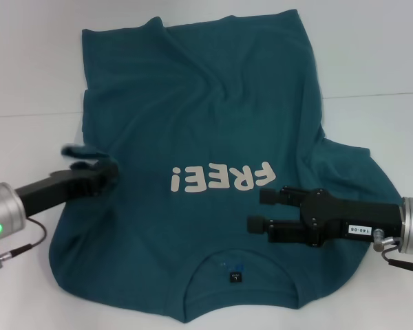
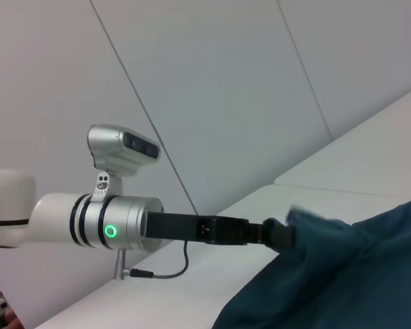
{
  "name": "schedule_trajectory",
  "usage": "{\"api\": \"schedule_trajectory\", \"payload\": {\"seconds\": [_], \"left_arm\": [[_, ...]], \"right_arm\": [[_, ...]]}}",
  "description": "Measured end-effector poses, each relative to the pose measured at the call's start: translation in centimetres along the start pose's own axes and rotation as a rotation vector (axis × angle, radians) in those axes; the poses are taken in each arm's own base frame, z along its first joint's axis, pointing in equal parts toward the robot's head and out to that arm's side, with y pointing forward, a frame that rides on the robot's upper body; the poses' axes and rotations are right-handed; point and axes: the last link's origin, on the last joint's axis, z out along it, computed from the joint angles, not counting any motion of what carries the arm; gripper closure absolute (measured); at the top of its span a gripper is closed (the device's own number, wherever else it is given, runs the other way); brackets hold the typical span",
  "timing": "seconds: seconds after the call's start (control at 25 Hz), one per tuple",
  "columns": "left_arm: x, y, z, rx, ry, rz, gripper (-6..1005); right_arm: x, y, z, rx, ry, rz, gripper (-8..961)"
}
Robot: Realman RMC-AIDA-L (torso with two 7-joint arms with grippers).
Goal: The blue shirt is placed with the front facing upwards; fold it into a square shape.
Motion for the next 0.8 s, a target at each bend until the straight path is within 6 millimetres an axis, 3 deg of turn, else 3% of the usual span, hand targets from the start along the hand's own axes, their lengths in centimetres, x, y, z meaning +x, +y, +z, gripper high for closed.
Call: {"api": "schedule_trajectory", "payload": {"seconds": [0.2, 0.56, 0.8], "left_arm": [[-0.2, 0.8, 0.8, -0.046, -0.002, -0.021, 996], [-0.8, 1.9, 1.8, -0.108, 0.012, -0.089, 823], [-1.3, 1.5, 1.1, -0.092, 0.027, -0.1, 718]], "right_arm": [[0.0, 0.0, 0.0, 0.0, 0.001, 0.0, 67], [-0.2, -0.1, 0.1, 0.0, 0.004, -0.009, 68], [-0.4, -0.4, 0.1, 0.019, 0.007, -0.017, 68]]}}
